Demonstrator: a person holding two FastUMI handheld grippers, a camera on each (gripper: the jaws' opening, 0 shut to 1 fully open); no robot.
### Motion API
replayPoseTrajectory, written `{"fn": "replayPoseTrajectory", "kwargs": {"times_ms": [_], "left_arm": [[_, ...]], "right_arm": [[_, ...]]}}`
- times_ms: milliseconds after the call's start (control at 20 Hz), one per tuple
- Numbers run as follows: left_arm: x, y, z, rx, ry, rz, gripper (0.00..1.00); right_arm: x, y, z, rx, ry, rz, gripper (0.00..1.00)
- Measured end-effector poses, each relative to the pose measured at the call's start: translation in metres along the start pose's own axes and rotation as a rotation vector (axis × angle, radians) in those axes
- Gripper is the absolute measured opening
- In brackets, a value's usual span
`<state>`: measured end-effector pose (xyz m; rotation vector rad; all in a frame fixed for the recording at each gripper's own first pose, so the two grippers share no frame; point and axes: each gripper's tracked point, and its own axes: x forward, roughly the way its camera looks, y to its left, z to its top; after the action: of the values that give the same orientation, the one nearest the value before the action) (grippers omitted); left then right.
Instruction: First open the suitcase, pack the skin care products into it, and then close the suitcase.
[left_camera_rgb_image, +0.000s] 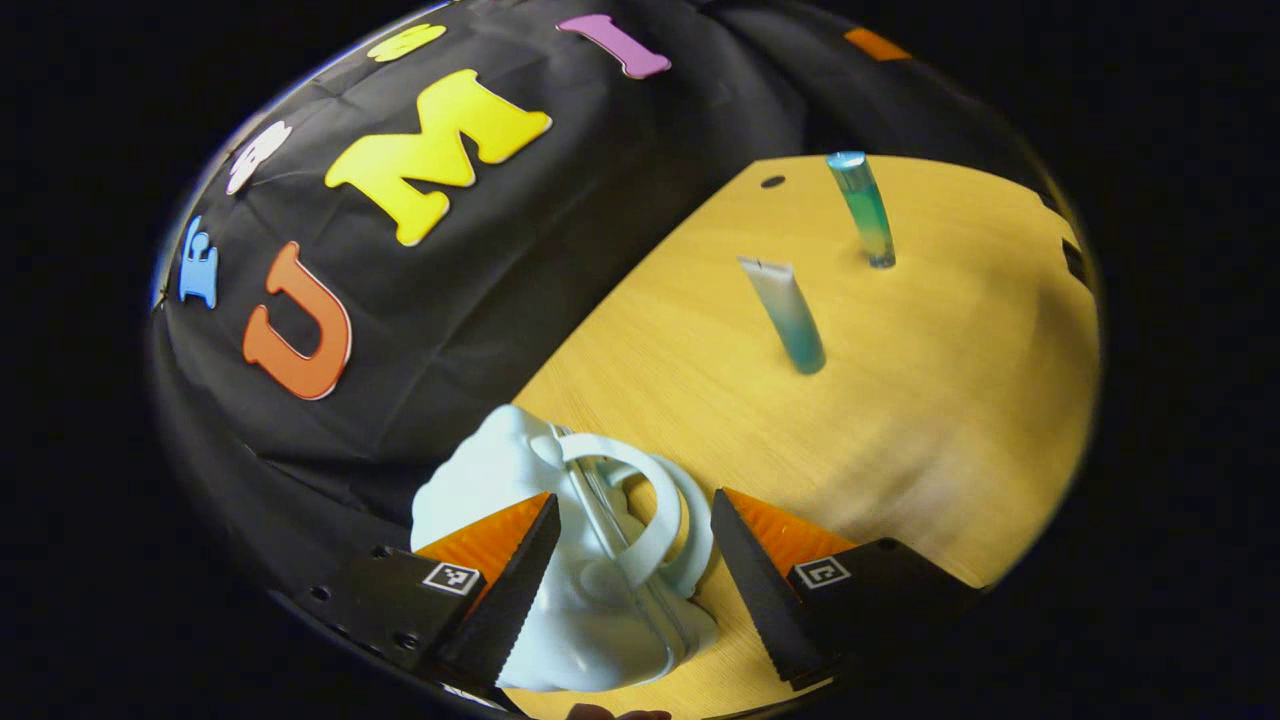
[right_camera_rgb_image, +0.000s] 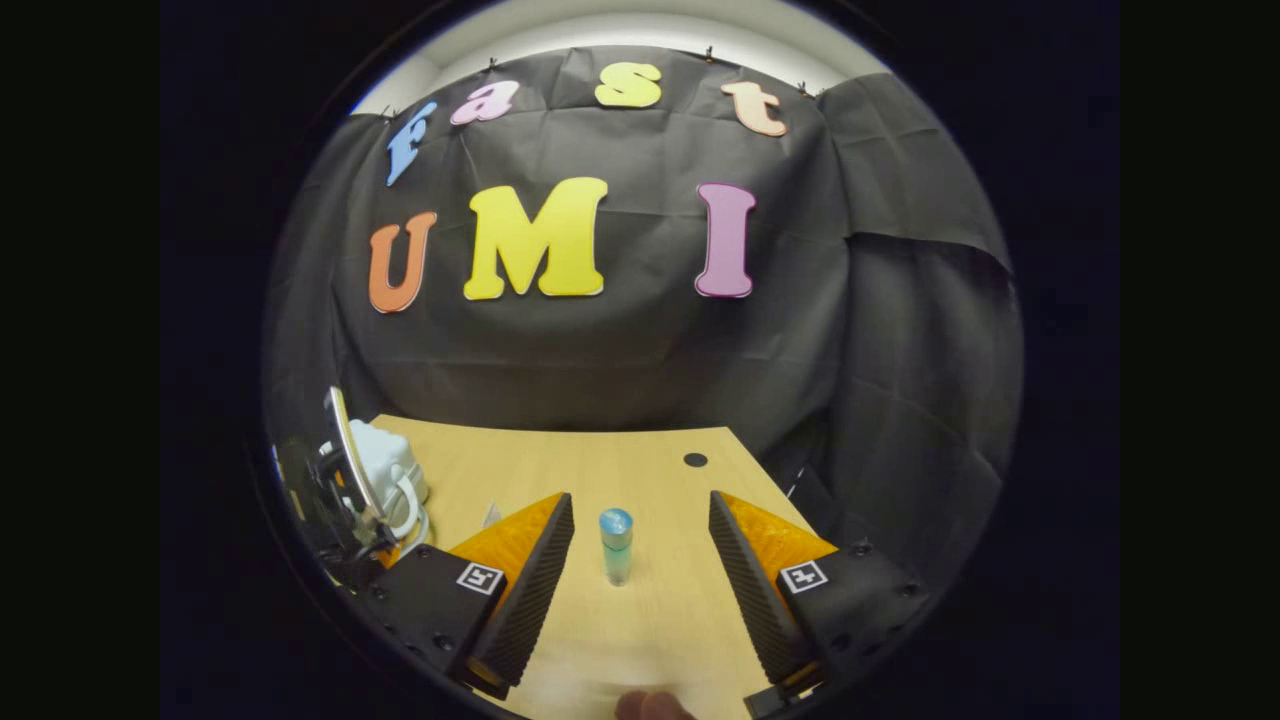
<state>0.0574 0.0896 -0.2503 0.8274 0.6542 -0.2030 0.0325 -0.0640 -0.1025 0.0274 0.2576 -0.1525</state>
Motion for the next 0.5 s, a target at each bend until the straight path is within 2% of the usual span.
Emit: {"fn": "replayPoseTrajectory", "kwargs": {"times_ms": [100, 300, 450, 500], "left_arm": [[0.007, 0.001, -0.01, 0.042, 0.051, 0.003, 0.98], [0.023, 0.002, -0.012, 0.095, 0.077, 0.007, 0.97], [0.033, 0.002, -0.018, 0.111, 0.111, 0.011, 0.83], [0.034, 0.002, -0.016, 0.116, 0.106, 0.005, 0.73]], "right_arm": [[0.003, 0.001, 0.005, 0.007, -0.007, -0.004, 0.82], [0.008, 0.004, 0.003, 0.019, 0.007, -0.006, 0.82], [0.009, 0.007, 0.0, 0.007, 0.013, -0.001, 0.82], [0.009, 0.007, 0.0, 0.004, 0.016, -0.001, 0.82]]}}
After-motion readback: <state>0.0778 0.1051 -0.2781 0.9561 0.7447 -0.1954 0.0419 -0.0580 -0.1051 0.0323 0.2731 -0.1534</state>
